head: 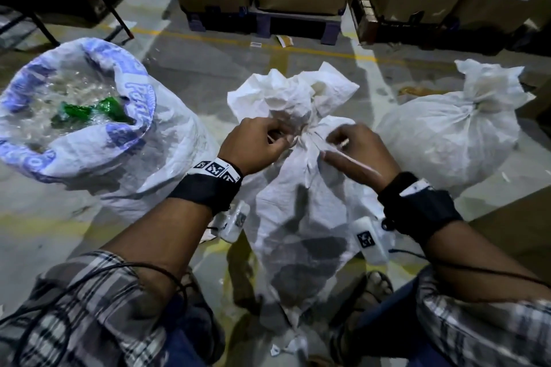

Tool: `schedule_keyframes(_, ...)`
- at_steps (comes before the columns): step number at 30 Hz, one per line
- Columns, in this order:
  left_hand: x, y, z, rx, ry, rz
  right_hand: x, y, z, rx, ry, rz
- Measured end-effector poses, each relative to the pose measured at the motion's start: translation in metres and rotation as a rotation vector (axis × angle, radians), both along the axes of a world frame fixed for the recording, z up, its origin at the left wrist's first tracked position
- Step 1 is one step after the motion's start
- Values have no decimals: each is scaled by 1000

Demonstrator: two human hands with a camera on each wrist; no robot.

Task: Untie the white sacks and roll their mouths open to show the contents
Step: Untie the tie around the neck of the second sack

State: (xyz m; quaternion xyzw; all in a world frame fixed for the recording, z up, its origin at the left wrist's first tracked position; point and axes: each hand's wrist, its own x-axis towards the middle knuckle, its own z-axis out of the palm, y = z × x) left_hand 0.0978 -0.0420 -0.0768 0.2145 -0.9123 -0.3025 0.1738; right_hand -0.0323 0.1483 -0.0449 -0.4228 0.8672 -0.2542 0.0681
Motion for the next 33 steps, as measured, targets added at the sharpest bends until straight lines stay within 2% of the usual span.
schedule_keyframes(3,-1,-2,-1,9,2,9,-7,-26,-8,-95,11,2)
schedule_keyframes(6,-2,-6,0,22,49,20,-11,-40,-21,-98,-39,17)
schedule_keyframes(10,-1,-5,1,258,137,-108,-11,-48,-35,-195,-23,47)
schedule_keyframes(15,-9,-2,-2,360,337,-50,-20,-46,-39,-223,-213,3)
schedule_keyframes(18,-11,-4,-3,371,396,-68,-20,-41,-36,-237,-260,11)
schedule_keyframes(20,-9,-3,-4,349,378,-92,-16,-38,-35,-250,-254,32)
schedule_keyframes(25,-9,0,-7,140,281,-121,-6,-35,-30,-280,-207,117)
schedule_keyframes(27,-8,2,-6,136,240,-163,-6,-32,-27,-269,-139,154)
schedule_keyframes(30,-9,6,-7,30,80,-216,-8,-25,-26,-271,55,199)
schedule_keyframes(33,-14,11,-10,-17,42,-186,-14,-24,-21,-284,42,166)
